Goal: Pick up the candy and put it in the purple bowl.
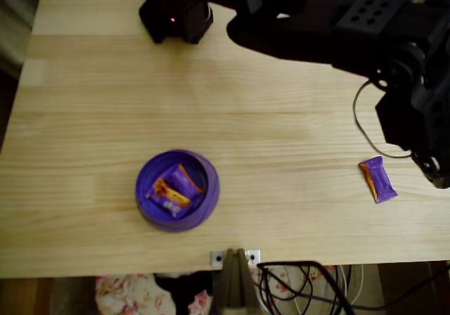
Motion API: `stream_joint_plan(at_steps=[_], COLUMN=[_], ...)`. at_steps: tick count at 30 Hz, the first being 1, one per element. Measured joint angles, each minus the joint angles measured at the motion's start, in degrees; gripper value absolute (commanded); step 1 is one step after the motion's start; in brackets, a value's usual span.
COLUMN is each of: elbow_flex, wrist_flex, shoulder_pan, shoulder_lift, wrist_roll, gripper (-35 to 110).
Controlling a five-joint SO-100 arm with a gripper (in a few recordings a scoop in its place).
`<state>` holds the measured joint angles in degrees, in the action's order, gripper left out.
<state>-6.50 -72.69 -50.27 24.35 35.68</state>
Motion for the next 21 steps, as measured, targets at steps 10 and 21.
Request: stream_joint_plan(at_steps=[10,21], elbow_flex=[0.0,0.0], wrist_flex=[8.2,16.3], shoulder_pan=[-3.4,-1.7], shoulder_lift=[-10.1,-16.0], wrist_roll=[16.3,18.5], gripper=[0,-1])
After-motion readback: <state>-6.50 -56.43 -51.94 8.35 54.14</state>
